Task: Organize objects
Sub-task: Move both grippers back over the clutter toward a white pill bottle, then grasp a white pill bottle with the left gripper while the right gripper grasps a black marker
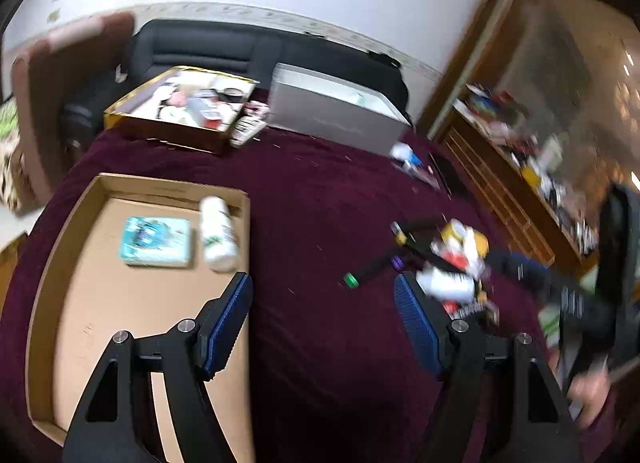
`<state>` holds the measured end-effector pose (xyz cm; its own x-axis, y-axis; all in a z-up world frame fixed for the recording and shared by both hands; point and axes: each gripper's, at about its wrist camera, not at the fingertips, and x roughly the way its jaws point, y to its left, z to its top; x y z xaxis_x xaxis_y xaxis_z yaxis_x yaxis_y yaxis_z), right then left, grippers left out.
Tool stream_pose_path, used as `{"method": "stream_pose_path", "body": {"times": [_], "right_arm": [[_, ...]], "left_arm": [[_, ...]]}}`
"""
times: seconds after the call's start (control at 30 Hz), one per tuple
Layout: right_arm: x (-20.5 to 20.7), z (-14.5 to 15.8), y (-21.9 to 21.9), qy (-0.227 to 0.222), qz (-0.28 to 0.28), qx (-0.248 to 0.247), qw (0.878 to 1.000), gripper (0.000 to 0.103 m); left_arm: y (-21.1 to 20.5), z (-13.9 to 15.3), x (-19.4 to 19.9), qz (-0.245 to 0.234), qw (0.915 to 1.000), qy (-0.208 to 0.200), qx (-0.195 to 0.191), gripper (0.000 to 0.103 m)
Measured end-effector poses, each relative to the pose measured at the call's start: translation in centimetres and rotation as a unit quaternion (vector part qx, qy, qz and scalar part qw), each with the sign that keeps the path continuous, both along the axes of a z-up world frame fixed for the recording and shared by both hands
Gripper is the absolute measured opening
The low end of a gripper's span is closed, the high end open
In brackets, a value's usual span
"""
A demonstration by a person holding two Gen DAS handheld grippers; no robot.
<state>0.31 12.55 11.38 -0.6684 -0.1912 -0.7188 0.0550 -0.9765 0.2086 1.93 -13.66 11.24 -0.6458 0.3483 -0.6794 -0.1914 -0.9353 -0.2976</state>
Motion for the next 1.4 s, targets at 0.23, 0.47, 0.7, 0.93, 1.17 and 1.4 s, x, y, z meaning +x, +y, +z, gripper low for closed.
{"method": "stream_pose_path", "body": {"times": [0.23, 0.47, 0.7, 0.93, 1.17, 1.4], "right_arm": [[-2.7, -3.7, 7.6, -0.072, -0.004, -0.152, 0.986, 0.083], [-6.0, -6.4, 6.8, -0.106, 0.017, -0.211, 0.972, 0.084], [-5.1, -9.3, 0.1, -0.181, 0.131, -0.253, 0.941, 0.084], [-3.9, -6.5, -1.1, -0.136, 0.120, -0.186, 0.966, 0.084], [-3.3, -7.4, 0.4, -0.141, 0.091, -0.188, 0.968, 0.084], [-3.9, -8.3, 0.3, -0.152, 0.092, -0.221, 0.959, 0.084]], "left_arm": [[4.3, -3.4, 1.2, -0.027, 0.9989, -0.039, -0.010, 0.068], [2.9, -4.1, 1.0, -0.001, 0.9990, -0.043, -0.015, 0.068], [1.9, -5.3, 0.4, 0.011, 0.9982, -0.059, -0.002, 0.068], [2.7, -6.0, 0.7, -0.006, 0.9980, -0.062, -0.011, 0.068], [5.1, -7.6, -0.7, -0.005, 0.9900, -0.052, -0.131, 0.068], [4.3, -5.8, -2.1, -0.014, 0.9844, -0.020, -0.174, 0.068]]}}
